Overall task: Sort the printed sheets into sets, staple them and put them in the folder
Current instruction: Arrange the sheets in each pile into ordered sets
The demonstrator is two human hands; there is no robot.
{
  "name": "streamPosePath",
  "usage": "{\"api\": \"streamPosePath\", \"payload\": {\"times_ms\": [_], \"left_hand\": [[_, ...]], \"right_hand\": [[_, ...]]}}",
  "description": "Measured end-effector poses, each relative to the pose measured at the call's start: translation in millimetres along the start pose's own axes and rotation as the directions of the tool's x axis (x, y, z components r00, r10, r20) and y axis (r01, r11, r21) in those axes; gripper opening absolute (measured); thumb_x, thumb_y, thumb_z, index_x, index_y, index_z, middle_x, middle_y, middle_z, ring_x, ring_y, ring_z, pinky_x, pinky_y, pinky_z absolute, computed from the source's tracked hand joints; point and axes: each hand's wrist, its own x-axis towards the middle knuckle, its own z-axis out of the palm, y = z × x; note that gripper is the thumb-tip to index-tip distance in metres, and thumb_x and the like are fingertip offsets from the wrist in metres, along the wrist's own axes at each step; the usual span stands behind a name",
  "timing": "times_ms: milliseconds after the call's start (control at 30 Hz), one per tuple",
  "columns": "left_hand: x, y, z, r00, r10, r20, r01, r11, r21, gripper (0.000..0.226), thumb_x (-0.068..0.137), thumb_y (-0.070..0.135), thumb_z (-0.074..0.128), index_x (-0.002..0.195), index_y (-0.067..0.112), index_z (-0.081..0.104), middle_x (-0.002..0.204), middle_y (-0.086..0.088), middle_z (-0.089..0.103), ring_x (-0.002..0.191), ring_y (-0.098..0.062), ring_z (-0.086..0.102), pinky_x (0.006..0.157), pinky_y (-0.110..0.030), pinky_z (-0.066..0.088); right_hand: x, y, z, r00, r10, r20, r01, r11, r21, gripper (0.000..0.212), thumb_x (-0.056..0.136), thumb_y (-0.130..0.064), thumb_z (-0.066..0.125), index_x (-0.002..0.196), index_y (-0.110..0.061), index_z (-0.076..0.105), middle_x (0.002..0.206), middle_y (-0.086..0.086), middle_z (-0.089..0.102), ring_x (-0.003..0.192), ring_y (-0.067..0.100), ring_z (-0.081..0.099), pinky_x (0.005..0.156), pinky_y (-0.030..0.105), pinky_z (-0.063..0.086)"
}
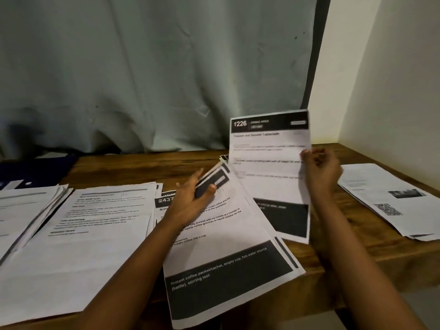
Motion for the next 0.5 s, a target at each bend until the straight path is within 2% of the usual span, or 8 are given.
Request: {"api": "streamPosePath", "payload": {"times_ms": [67,133,167,233,300,367,433,500], "left_hand": [[2.5,-3.4,-1.2,1.000,0.005,0.022,-0.008,0.991,0.131,0.083,0.080,0.074,0.049,0.149,0.038,0.020,0.148,-0.001,0.042,0.141,-0.032,0.029,0.114,-0.060,0.019],[4.5,-5.1,-4.3,0.998,0.035,0.047,-0.047,0.958,0.284,0.087,0.080,0.070,0.053,0.150,0.030,0.021,0.153,-0.002,0.035,0.143,-0.027,0.025,0.119,-0.054,0.004],[5.6,-7.1,-5.1,0.997,0.032,0.068,-0.054,0.932,0.358,0.089,0.080,0.069,0.054,0.151,0.028,0.020,0.155,-0.002,0.030,0.144,-0.026,0.023,0.118,-0.052,-0.001],[6.6,-10.2,-6.8,0.993,-0.018,0.117,-0.036,0.894,0.446,0.096,0.076,0.073,0.056,0.152,0.028,0.016,0.158,-0.002,0.023,0.146,-0.029,0.017,0.117,-0.052,-0.002],[7.4,-13.3,-8.1,0.986,-0.081,0.147,0.012,0.907,0.420,0.101,0.073,0.075,0.057,0.152,0.030,0.012,0.158,-0.001,0.022,0.145,-0.029,0.020,0.119,-0.054,0.003],[6.5,-12.3,-10.5,0.977,-0.126,0.169,0.059,0.933,0.355,0.102,0.073,0.071,0.062,0.152,0.032,0.011,0.157,0.000,0.027,0.143,-0.029,0.026,0.118,-0.054,0.008],[6.1,-10.4,-12.6,0.976,-0.133,0.171,0.074,0.947,0.312,0.101,0.073,0.067,0.066,0.151,0.033,0.012,0.156,-0.001,0.030,0.142,-0.029,0.028,0.118,-0.054,0.008],[6.6,-8.2,-13.1,0.980,-0.119,0.157,0.064,0.946,0.318,0.099,0.074,0.061,0.070,0.151,0.032,0.015,0.156,-0.002,0.029,0.144,-0.031,0.020,0.119,-0.053,0.000]], "right_hand": [[20.6,-2.9,-14.1,0.997,-0.040,-0.064,0.041,0.999,0.019,0.018,0.092,-0.022,0.062,0.103,-0.008,0.059,0.096,0.000,0.062,0.079,0.007,0.057,0.063,0.001,0.041],[39.3,-5.2,-29.2,0.992,-0.059,-0.108,0.062,0.998,0.028,0.019,0.091,-0.022,0.062,0.103,-0.008,0.059,0.096,0.002,0.063,0.075,0.001,0.057,0.065,0.003,0.043],[47.8,-6.0,-36.1,0.990,-0.060,-0.128,0.063,0.998,0.022,0.019,0.091,-0.022,0.062,0.103,-0.008,0.059,0.097,0.002,0.062,0.074,-0.001,0.057,0.066,0.004,0.044],[64.0,-5.0,-48.1,0.988,-0.029,-0.152,0.033,0.999,0.021,0.014,0.089,-0.023,0.063,0.099,-0.013,0.058,0.098,0.004,0.063,0.078,0.007,0.059,0.073,0.013,0.051],[76.7,-3.3,-56.9,0.988,0.042,-0.147,-0.039,0.999,0.022,0.013,0.088,-0.022,0.065,0.095,-0.017,0.056,0.099,0.005,0.063,0.085,0.016,0.061,0.079,0.026,0.054],[85.7,-1.2,-64.5,0.987,0.118,-0.113,-0.118,0.993,0.003,0.013,0.088,-0.022,0.066,0.097,-0.018,0.057,0.100,0.002,0.062,0.088,0.017,0.061,0.080,0.028,0.054],[92.0,3.3,-70.4,0.982,0.173,-0.069,-0.175,0.985,-0.014,0.012,0.088,-0.021,0.066,0.097,-0.017,0.057,0.102,0.003,0.062,0.080,0.013,0.061,0.068,0.017,0.052],[94.4,6.2,-74.4,0.978,0.207,-0.021,-0.208,0.977,-0.048,0.010,0.088,-0.020,0.067,0.090,-0.016,0.058,0.099,0.006,0.062,0.067,0.007,0.056,0.053,0.007,0.046]]}}
